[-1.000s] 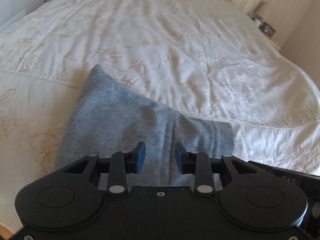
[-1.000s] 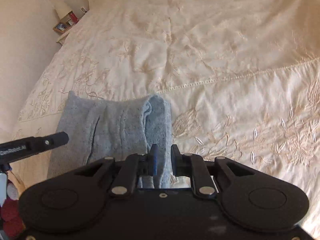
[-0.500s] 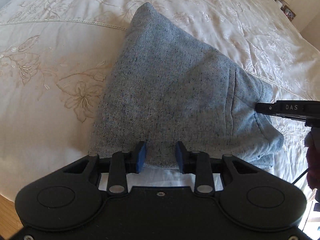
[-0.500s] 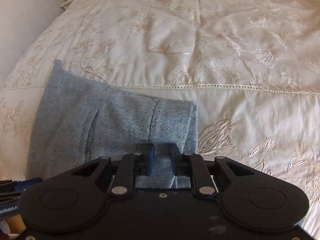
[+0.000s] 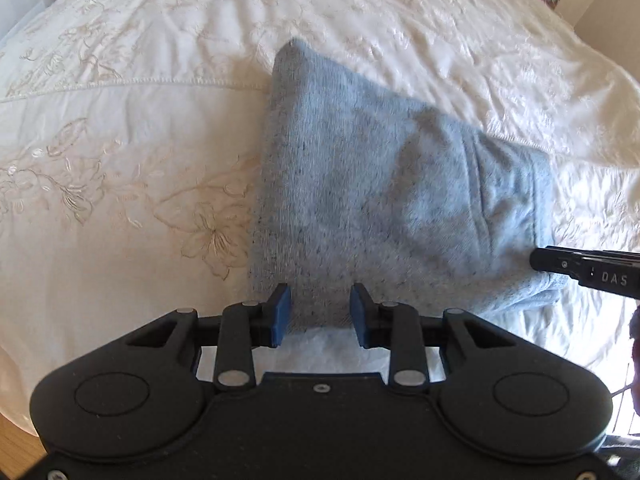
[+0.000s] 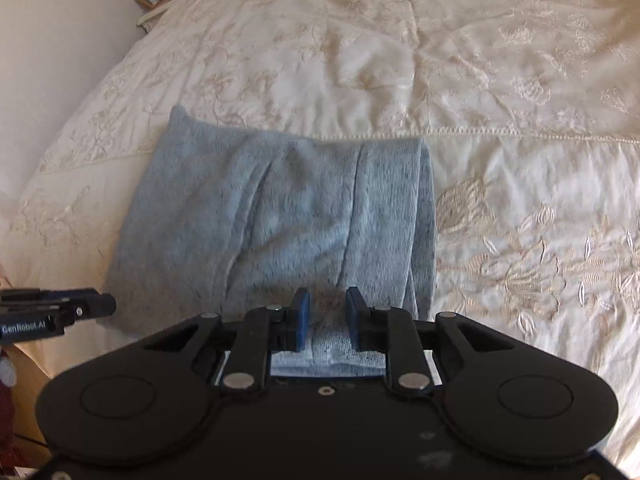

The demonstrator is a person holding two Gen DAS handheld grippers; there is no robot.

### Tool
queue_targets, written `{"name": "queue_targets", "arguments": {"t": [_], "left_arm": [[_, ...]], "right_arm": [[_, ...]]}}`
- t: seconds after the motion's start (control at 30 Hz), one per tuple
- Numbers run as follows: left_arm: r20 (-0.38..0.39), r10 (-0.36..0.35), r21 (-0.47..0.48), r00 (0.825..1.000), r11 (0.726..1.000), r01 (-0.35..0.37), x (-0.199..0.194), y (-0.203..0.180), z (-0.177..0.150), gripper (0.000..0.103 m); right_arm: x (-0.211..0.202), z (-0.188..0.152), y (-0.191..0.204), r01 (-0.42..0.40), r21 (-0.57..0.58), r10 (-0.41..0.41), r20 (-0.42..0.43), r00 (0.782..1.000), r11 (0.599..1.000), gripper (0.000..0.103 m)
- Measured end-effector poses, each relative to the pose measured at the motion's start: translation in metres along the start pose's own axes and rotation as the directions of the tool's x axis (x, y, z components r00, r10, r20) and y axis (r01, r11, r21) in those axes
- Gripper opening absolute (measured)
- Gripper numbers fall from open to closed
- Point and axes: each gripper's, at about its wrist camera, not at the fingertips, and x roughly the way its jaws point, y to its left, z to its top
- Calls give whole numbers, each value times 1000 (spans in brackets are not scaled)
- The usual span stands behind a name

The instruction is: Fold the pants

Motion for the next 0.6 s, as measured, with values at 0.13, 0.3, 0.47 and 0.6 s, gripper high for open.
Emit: {"name": "queue_targets", "arguments": {"t": [0.13, 0.3, 0.47, 0.6], "left_arm": [[-102, -17, 2, 995, 1000, 18, 20, 7, -6, 41], [-40, -71, 16, 997, 997, 71, -8, 12, 18, 40], [80, -118, 90, 990, 990, 110, -20, 7, 80, 41], [83, -114, 41, 990, 993, 111, 17, 10, 136, 41]], "right_arm": [[3, -10, -2, 17, 60, -15, -25, 1000, 998, 22], [-3, 3, 0, 32, 68, -31, -21, 999, 997, 22], [8, 6, -4, 45, 94, -40, -55, 998, 995, 22], [11, 9, -2, 66, 104, -61, -53, 997, 992, 23]]}}
